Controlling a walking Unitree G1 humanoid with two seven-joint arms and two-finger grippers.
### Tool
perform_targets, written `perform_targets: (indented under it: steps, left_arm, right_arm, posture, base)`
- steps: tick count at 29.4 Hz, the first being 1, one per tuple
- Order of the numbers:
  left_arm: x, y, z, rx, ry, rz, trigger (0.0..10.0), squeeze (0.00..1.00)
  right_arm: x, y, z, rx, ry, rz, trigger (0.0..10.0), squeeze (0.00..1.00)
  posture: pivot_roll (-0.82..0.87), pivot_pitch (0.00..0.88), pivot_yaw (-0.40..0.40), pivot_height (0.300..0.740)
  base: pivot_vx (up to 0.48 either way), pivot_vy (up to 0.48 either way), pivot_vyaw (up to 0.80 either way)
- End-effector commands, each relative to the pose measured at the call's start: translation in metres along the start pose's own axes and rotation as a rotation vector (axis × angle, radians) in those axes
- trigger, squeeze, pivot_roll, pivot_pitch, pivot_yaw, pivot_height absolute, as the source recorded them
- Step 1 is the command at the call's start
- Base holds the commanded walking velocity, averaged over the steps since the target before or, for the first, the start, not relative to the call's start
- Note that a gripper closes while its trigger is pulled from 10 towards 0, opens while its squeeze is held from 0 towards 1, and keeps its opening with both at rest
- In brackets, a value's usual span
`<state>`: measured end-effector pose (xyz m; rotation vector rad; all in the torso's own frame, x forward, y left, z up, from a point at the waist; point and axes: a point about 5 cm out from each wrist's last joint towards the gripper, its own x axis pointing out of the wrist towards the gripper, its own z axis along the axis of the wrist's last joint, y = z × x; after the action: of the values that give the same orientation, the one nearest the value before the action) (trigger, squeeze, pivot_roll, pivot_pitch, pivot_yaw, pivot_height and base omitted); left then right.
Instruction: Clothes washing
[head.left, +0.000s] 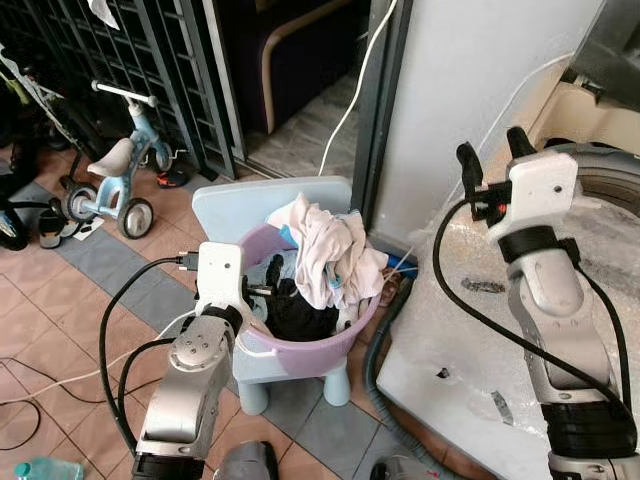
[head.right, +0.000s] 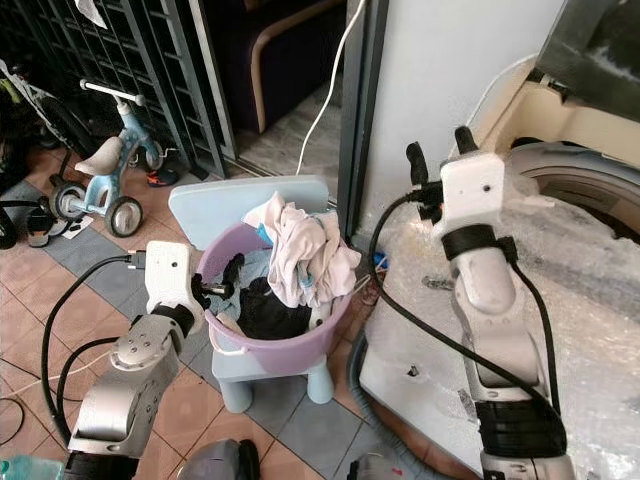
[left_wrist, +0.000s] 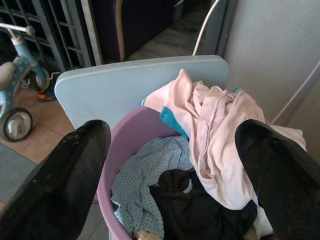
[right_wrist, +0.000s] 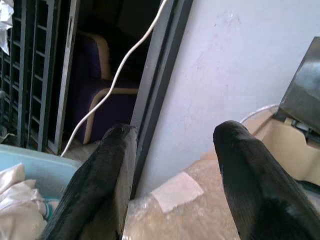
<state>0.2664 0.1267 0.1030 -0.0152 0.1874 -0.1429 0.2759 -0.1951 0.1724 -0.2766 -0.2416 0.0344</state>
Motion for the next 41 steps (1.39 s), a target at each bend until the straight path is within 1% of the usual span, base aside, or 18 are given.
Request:
perform_targets:
  steps: [1,2,5,7,10,11,14,17,19,21,24,25,29,33,36,37,39,41]
  left_arm:
    - [0.000,0.003,0.005,0.005,-0.024,0.013,10.0,0.00]
    - [0.000,0.003,0.005,0.004,-0.025,0.014,10.0,0.00]
    - [0.004,0.001,0.003,-0.010,-0.020,0.010,10.0,0.00]
    - [0.005,-0.001,0.002,-0.025,-0.014,0.016,10.0,0.00]
    - [0.004,-0.004,0.002,-0.022,-0.016,0.009,10.0,0.00]
    - [0.003,-0.005,0.000,-0.009,-0.009,0.009,10.0,0.00]
    - [0.003,-0.002,-0.004,0.000,0.007,0.031,10.0,0.00]
    - [0.003,-0.001,-0.005,0.002,0.004,0.041,10.0,0.00]
    - [0.004,-0.001,-0.003,0.000,-0.028,0.047,10.0,0.00]
    - [0.004,-0.001,-0.003,-0.035,-0.012,0.061,10.0,0.00]
    - [0.004,-0.003,-0.003,-0.033,-0.007,0.032,10.0,0.00]
    - [0.003,-0.004,-0.001,-0.029,-0.024,0.022,10.0,0.00]
    - [0.003,-0.002,0.000,-0.054,-0.047,0.046,10.0,0.00]
    - [0.003,0.001,-0.005,-0.056,0.009,0.066,10.0,0.00]
    - [0.002,0.003,-0.006,-0.086,0.007,0.052,10.0,0.00]
    - [0.000,0.002,-0.006,-0.127,0.001,0.014,10.0,0.00]
    - [-0.001,0.003,-0.007,-0.117,0.006,0.023,10.0,0.00]
    - [0.000,0.004,-0.008,-0.113,0.020,0.032,10.0,0.00]
  right_arm:
    - [-0.007,0.003,0.002,-0.002,0.007,0.011,10.0,0.00]
    - [-0.012,0.005,0.000,0.001,0.024,0.024,10.0,0.00]
    - [-0.029,0.019,-0.012,0.083,0.079,0.114,10.0,0.00]
    - [-0.031,0.022,-0.017,0.112,0.109,0.121,10.0,0.00]
    - [-0.031,0.023,-0.021,0.154,0.135,0.129,10.0,0.00]
    - [-0.030,0.024,-0.024,0.122,0.155,0.135,10.0,0.00]
    - [-0.027,0.025,-0.028,0.147,0.193,0.120,10.0,0.00]
    - [-0.023,0.027,-0.033,0.132,0.239,0.114,10.0,0.00]
    - [-0.022,0.029,-0.035,0.071,0.246,0.097,10.0,0.00]
    - [-0.021,0.031,-0.037,0.130,0.257,0.074,10.0,0.00]
    - [-0.021,0.029,-0.039,0.084,0.268,0.080,10.0,0.00]
    - [-0.024,0.028,-0.044,0.114,0.324,0.058,10.0,0.00]
    - [-0.031,0.029,-0.048,0.215,0.343,0.067,10.0,0.00]
    - [-0.035,0.032,-0.051,0.215,0.358,0.069,10.0,0.00]
    - [-0.037,0.037,-0.055,0.221,0.379,0.097,10.0,0.00]
    - [-0.037,0.037,-0.055,0.228,0.382,0.100,10.0,0.00]
    - [-0.035,0.037,-0.054,0.281,0.371,0.086,10.0,0.00]
    - [-0.031,0.038,-0.054,0.262,0.375,0.102,10.0,0.00]
  posture:
    - [-0.05,0.043,0.056,0.740]
    - [-0.05,0.043,0.055,0.740]
    - [-0.06,0.044,0.052,0.740]
    - [-0.06,0.046,0.052,0.740]
    - [-0.06,0.048,0.049,0.740]
    - [-0.06,0.050,0.048,0.740]
    - [-0.06,0.046,0.042,0.740]
    - [-0.06,0.045,0.039,0.740]
    - [-0.06,0.043,0.039,0.740]
    - [-0.06,0.042,0.040,0.740]
    - [-0.06,0.039,0.040,0.740]
    - [-0.06,0.039,0.040,0.740]
    - [-0.05,0.043,0.038,0.740]
    - [-0.05,0.049,0.037,0.740]
    - [-0.05,0.053,0.035,0.740]
    - [-0.05,0.053,0.035,0.740]
    - [-0.04,0.056,0.036,0.740]
    - [-0.04,0.074,0.040,0.740]
  base:
    - [0.000,0.000,0.00]
    - [0.000,0.000,0.00]
    - [0.000,0.249,0.00]
    - [0.000,0.480,0.00]
    - [0.000,0.480,0.00]
    - [0.000,0.480,0.00]
    - [0.000,0.480,0.00]
    - [0.000,0.480,0.00]
    - [0.000,0.401,0.00]
    - [0.000,0.000,0.00]
    - [0.000,0.000,0.00]
    - [0.000,0.000,0.00]
    - [0.000,0.000,0.00]
    - [0.000,0.000,0.00]
    - [0.000,0.000,0.00]
    - [0.000,0.000,0.00]
    - [0.315,0.000,0.00]
    - [0.311,0.000,0.00]
